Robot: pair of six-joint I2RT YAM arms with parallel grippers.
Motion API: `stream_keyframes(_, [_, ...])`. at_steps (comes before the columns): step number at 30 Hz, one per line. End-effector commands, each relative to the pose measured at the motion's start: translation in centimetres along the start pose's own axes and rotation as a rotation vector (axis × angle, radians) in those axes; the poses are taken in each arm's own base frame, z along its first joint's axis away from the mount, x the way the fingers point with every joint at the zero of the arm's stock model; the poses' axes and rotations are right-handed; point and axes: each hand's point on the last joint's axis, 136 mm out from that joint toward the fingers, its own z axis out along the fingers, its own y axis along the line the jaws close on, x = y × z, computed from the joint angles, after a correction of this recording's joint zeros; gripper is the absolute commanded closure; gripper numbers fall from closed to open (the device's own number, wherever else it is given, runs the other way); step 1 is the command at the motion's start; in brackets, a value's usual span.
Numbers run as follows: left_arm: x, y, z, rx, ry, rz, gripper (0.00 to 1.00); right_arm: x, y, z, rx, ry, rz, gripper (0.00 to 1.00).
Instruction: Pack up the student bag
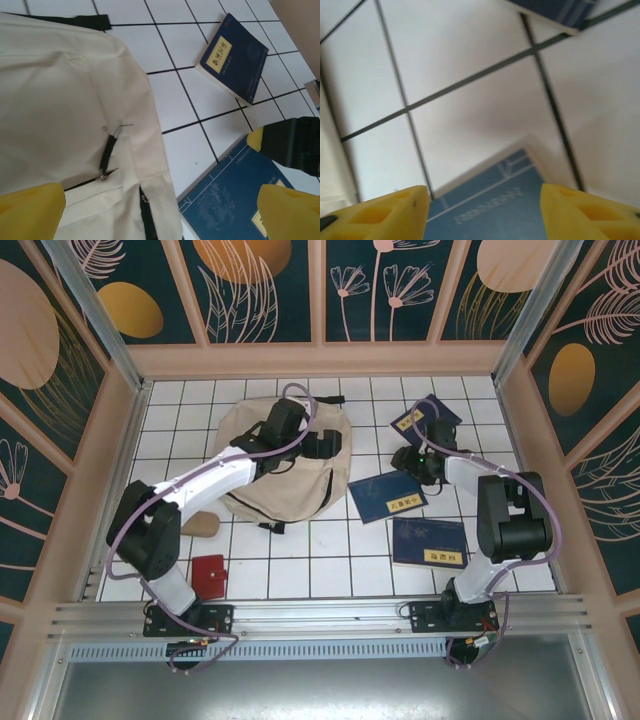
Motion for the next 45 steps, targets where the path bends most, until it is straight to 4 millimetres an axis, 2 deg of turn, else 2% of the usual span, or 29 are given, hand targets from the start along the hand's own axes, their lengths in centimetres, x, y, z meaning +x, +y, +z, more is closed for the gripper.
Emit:
stream_keyframes(1, [-0.1,-2.6,1.5,0.092,0.035,-0.013,0.02,-1.8,0.9,-1.6,-0.002,-0.069,-0.031,0.4])
stream_keyframes(4, [0.9,-4.1,3.2,0.116,0.086,0.005,0.03,-3.1,0.0,-4.8,0.08,-0.171,-0.004,0.38])
stream_keyframes(6, [1.8,-5.0,4.5,0.108,0.118,0.016,0.04,-2.4,-0.3,-6.5,0.088,-0.183,0.032,0.37])
stream_keyframes(12, [4.5,-7.6,8.4,0.137,0.228,0.032,0.16,3.4,-2.0,-8.6,0.056,-0.112,0.213,0.39])
stream_keyframes(16, [5.8,-7.7,10.8,0.124,0.278,0.025,0.24,5.8,-2.1,-9.4,-0.023,-0.111,0.314,0.39])
stream_keyframes(21, [6.9,-6.8,13.0,0.086,0.306,0.0,0.3,7.4,-2.2,-8.0,-0.09,-0.074,0.409,0.39])
stream_keyframes(27, [8.7,-6.0,14.1,0.071,0.364,-0.005,0.35,8.2,-3.2,-6.3,-0.098,-0.027,0.48,0.44])
stream_keyframes(32, [10.8,-5.8,14.8,0.095,0.434,0.002,0.37,8.2,-3.8,-5.6,-0.083,-0.023,0.497,0.45])
stream_keyframes(35, [11.6,-5.4,14.9,0.083,0.459,0.008,0.35,8.0,-3.8,-5.2,-0.086,-0.019,0.494,0.45])
stream_keyframes(41, [12.3,-3.7,15.1,0.008,0.469,0.025,0.34,7.6,-3.6,-4.4,-0.083,0.004,0.476,0.45])
stream_keyframes(45, [13.0,-3.6,14.8,0.011,0.491,0.03,0.37,6.9,-3.4,-3.9,-0.085,-0.001,0.448,0.45])
